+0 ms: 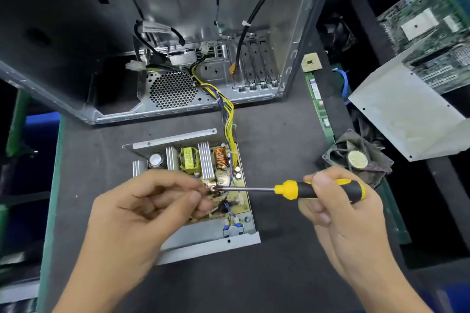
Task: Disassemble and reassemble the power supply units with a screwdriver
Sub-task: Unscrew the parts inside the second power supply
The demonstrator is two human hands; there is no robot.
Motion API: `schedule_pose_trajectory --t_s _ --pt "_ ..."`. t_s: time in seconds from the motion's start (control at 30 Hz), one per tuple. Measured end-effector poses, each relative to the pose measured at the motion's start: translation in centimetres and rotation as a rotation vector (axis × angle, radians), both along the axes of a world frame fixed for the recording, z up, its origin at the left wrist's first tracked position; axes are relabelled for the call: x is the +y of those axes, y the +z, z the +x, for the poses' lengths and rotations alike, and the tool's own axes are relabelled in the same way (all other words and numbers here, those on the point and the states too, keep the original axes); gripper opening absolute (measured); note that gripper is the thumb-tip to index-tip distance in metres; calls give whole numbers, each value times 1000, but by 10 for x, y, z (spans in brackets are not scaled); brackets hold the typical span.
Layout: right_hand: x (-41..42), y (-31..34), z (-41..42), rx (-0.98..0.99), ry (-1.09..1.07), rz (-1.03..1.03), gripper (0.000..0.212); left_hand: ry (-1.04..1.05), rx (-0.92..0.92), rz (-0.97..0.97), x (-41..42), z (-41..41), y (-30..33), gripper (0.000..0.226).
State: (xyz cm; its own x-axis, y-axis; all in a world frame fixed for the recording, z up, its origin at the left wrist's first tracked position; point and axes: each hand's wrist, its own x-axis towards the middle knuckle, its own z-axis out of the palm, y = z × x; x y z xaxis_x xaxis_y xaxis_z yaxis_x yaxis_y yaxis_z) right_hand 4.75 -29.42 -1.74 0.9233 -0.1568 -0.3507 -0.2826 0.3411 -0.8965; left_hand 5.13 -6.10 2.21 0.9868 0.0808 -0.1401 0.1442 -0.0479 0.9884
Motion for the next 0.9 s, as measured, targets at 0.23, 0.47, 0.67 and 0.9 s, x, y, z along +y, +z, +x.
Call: schedule_pose_trajectory --t_s 0.23,0.47,0.67,0.9 --pt "-3 0 4 2 52 41 25 -42 51 -58 -2 1 -2 15" --pt "-1 5 5 -5 84 19 48 -10 68 -67 -3 1 -5 16" --pt "0 9 7 48 91 -39 37 -26 101 -86 -3 2 -5 16" --pt "5 19 15 226 113 -16 41 -75 94 -44 -3 2 -6 17"
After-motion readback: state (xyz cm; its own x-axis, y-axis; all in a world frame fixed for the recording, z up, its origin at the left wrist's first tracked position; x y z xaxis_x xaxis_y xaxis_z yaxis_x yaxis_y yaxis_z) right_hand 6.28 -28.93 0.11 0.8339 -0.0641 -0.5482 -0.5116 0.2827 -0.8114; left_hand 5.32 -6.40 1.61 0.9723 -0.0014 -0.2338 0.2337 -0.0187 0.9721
